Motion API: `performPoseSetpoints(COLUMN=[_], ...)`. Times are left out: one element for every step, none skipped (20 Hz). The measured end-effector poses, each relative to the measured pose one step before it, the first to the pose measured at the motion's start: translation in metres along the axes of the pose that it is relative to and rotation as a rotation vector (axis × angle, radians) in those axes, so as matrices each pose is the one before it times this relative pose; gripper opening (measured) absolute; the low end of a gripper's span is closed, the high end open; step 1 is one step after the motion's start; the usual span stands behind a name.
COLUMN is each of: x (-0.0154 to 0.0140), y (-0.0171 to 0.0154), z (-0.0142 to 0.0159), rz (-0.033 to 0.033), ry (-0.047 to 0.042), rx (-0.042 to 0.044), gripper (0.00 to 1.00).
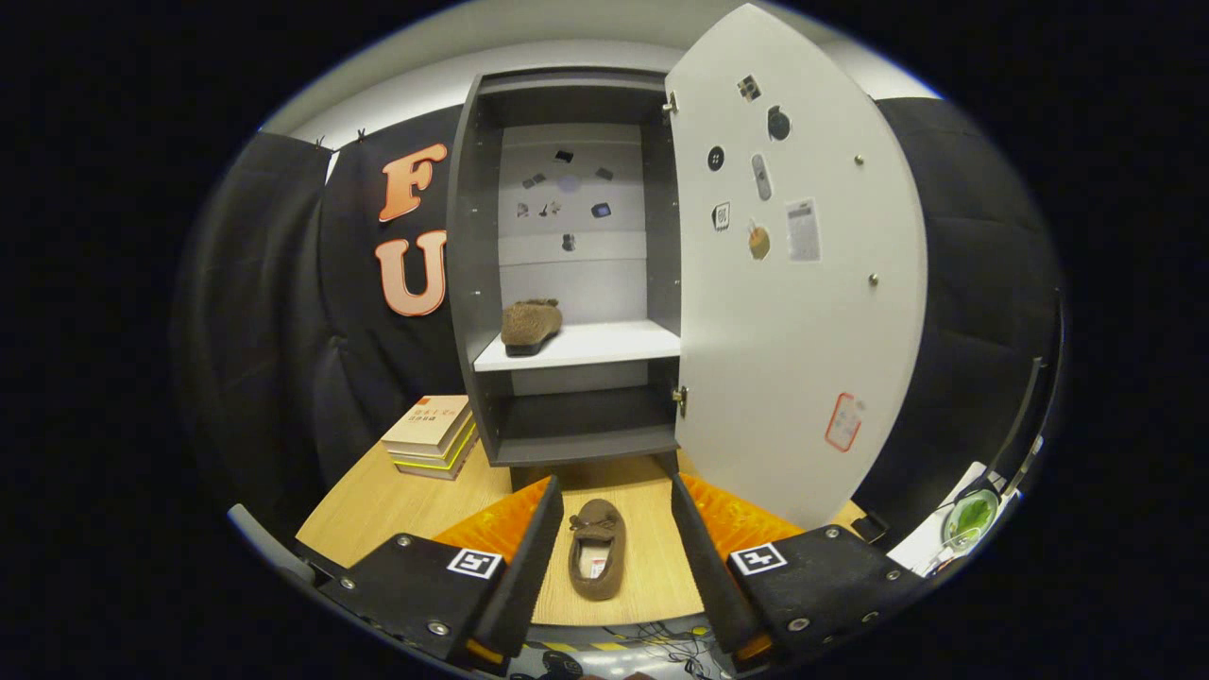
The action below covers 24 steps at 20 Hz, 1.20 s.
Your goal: Open the shoe cabinet door, grab the shoes and put them into the shoe cabinet, then close the shoe cabinet door.
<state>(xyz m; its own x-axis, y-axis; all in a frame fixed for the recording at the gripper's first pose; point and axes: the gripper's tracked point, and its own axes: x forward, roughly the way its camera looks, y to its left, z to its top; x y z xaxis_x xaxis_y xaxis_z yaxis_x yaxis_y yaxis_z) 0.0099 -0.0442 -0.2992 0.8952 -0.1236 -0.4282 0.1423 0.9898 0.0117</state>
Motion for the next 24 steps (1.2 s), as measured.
performPoseSetpoints(x=[0.00738, 0.00670, 0.00823, 0.00798, 0.00809, 0.00909, 0.00916, 0.00874, 0.00871, 0.00769, 0.00924, 0.00997, 0.00932, 0.00853, 0.00828, 0.01029, 0.00940, 0.00795, 0.00906, 0.00817, 0.00769, 0.00784, 0.00619, 0.00723], y=[0.00381, 0.00367, 0.00451, 0.00219, 0.00054, -0.00056, 0.00086, 0.00154, 0.00144, 0.00289, 0.00396, 0.00326, 0.00216, 0.00293, 0.00058, 0.00042, 0.00106, 0.00149, 0.00139, 0.00176, 0.00064, 0.00006, -0.00031, 0.00150], z=[-0.00843, -0.00889, -0.01011, -0.01210, -0.00889, -0.00637, -0.00924, -0.00991, -0.00983, -0.01107, -0.01070, -0.01169, -0.01131, -0.00942, -0.00684, -0.00779, -0.00768, -0.00686, -0.00521, -0.00759, -0.00686, -0.00521, -0.00291, -0.00009], rz=[0.00447, 0.00796, 0.01228, 0.00733, 0.00075, -0.00177, 0.00016, 0.00108, 0.00403, 0.00825, 0.01221, 0.00764, 0.00939, 0.00960, 0.00228, -0.00447, -0.00009, 0.00151, 0.00352, 0.00567, 0.00423, 0.00627, 0.00077, 0.00204], ry=[0.00727, 0.00580, 0.01473, 0.02182, 0.01134, 0.00556, 0.01114, 0.01474, 0.01686, 0.01963, 0.02125, 0.02311, 0.02424, 0.01545, 0.00832, 0.00780, 0.01333, 0.01282, 0.00601, 0.01611, 0.01405, 0.01586, -0.00014, -0.00877], rx=[0.00604, 0.01095, 0.01135, 0.00630, 0.00746, 0.01015, 0.00553, 0.00286, 0.00080, 0.00537, 0.00295, -0.00181, -0.00040, 0.00168, -0.00017, -0.00631, -0.00633, 0.00071, 0.00634, 0.00779, 0.01316, 0.01353, 0.00345, -0.00962], gripper=[0.79, 0.82, 0.85, 0.86, 0.93, 0.94, 0.94, 0.94, 0.94, 0.94, 0.94, 0.94, 0.94, 0.94, 0.94, 0.94, 0.94, 0.93, 0.93, 0.93, 0.93, 0.93, 0.92, 0.91])
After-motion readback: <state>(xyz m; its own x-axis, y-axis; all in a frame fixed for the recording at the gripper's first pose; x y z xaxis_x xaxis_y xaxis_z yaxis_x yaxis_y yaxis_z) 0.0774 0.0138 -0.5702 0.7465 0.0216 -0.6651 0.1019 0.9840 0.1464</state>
